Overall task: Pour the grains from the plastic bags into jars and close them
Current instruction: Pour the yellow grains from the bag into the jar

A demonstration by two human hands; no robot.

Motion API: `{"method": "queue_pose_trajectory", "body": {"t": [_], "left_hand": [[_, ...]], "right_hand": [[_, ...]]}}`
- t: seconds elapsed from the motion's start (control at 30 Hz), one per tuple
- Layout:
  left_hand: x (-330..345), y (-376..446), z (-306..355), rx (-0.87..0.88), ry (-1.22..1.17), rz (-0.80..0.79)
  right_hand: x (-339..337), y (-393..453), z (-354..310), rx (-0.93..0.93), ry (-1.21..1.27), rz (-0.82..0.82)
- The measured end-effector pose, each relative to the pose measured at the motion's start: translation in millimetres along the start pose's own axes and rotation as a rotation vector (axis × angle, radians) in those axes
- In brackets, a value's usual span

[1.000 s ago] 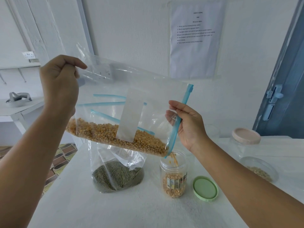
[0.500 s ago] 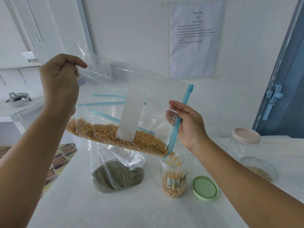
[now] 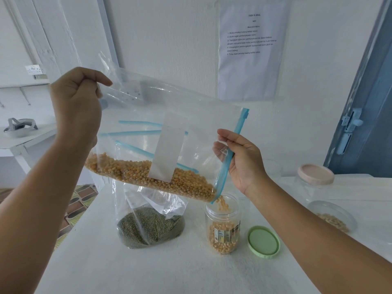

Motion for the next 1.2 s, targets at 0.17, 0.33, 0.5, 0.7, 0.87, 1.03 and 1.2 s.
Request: {"method": "queue_pose_trajectory", "body": {"t": [0.17,0.33,0.5,0.7,0.87,1.03,1.2], "left_hand": [[0.7,-0.6,0.9,0.007,-0.001,-0.004],[1.3,-1.2,0.6,0.012,0.001,-0.005],[1.2,-0.1,1.4,0.006,-0.006,0.0],[2.7,-2.8,2.5,0.016,0.012,0.005],[2.2,-2.5,3.2,0.016,0.009,0.005],[3.0,-2.3,2.6,0.019,0.004,0.003],[1.5,0.0,2.2,0.018,-0.001,0.0]], "right_hand": [[0.2,-0.8,-0.2,0.0,0.002,0.008],[-0.2,-0.8,-0.8,0.003,0.0,0.011],[-0.5,-1.6,-1.1,0.002,-0.005,0.006],[-0.4,-2.4,-1.6,0.004,-0.001,0.006],[0.1,-2.6,-1.8,0.006,-0.002,0.008],[-0.1,-3.0,-1.8,0.006,0.011,0.009],[0.0,-3.2,-1.5,0.004,0.006,0.007]]}}
Point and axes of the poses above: each hand's wrist, its own y-axis towards the middle knuckle, its own x-axis out of the palm, z = x × y, the point moved 1 cm from there along y, towards the middle knuckle, and after that the axes turned 13 degrees about -x, right-handed, at the moved point
